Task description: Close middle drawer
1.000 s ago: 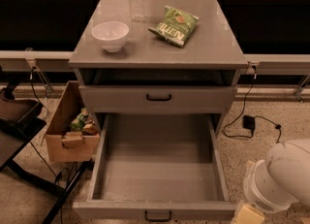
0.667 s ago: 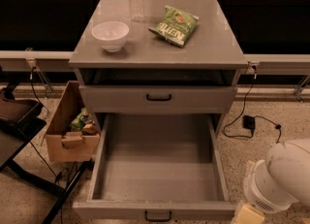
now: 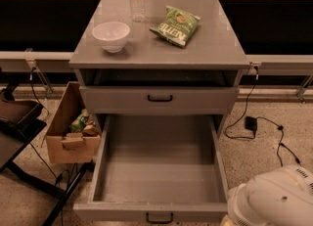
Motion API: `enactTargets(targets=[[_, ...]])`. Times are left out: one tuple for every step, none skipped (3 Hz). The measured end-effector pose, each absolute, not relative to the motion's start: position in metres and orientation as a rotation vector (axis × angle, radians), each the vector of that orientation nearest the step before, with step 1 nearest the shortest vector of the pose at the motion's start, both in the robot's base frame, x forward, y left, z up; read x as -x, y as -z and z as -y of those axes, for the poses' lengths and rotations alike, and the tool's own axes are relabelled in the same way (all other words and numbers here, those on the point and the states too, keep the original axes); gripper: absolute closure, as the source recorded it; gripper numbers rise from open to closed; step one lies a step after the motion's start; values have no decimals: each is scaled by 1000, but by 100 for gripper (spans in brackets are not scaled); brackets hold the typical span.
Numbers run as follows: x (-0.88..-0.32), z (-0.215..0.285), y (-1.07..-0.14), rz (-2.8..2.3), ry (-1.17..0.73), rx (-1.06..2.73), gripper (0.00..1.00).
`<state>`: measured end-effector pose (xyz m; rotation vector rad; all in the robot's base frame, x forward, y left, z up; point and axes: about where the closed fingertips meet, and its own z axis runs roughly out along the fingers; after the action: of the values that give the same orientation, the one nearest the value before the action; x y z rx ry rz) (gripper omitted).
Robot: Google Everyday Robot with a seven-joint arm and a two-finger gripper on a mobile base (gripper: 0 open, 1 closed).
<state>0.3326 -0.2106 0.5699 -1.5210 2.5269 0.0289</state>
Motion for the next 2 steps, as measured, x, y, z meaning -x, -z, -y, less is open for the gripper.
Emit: enactTargets(targets=[[-338, 197, -525, -2489, -63, 1557, 48], [-338, 186, -485, -2487, -117, 1583, 69]])
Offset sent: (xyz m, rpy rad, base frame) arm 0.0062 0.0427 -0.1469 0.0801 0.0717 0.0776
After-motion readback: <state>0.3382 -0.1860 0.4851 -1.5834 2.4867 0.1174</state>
